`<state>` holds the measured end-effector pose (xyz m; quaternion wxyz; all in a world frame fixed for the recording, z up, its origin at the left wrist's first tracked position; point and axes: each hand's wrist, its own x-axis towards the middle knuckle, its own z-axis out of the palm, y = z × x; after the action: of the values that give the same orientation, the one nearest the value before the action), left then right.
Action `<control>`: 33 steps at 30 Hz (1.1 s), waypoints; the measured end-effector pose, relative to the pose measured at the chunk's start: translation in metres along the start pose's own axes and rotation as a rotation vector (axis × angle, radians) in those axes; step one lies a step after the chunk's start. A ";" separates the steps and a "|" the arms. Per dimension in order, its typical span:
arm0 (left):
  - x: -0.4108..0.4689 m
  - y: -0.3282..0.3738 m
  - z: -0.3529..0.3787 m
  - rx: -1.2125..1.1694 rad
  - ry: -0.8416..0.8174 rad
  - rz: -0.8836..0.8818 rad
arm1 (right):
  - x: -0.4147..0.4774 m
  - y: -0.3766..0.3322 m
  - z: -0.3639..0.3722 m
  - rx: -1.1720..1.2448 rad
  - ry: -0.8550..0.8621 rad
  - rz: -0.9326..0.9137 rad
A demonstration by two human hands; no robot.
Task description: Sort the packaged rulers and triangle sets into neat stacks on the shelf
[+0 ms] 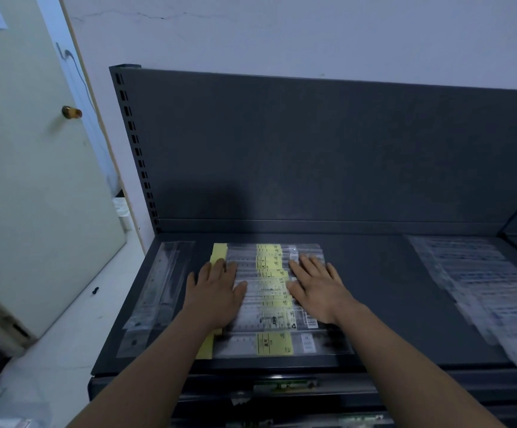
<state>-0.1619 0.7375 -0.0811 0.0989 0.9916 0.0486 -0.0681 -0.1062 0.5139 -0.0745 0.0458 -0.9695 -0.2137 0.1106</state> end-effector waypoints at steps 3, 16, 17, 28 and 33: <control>-0.008 0.002 0.000 0.006 0.031 -0.002 | -0.005 0.000 0.000 -0.007 0.043 0.000; -0.031 -0.026 -0.011 -0.047 0.456 -0.087 | -0.026 -0.029 0.002 0.084 0.157 -0.003; -0.034 -0.038 -0.018 -0.037 0.458 -0.193 | -0.025 -0.037 -0.001 0.117 0.176 -0.024; -0.031 -0.110 -0.034 -0.315 0.135 -0.446 | 0.002 -0.149 -0.017 0.226 0.116 -0.256; -0.050 -0.122 -0.035 -0.469 0.216 -0.410 | 0.022 -0.188 -0.005 0.124 0.023 -0.381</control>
<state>-0.2203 0.8595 -0.0625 0.3031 0.9128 0.2718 0.0321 -0.1615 0.6928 -0.0488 0.1279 -0.9081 -0.3855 0.1015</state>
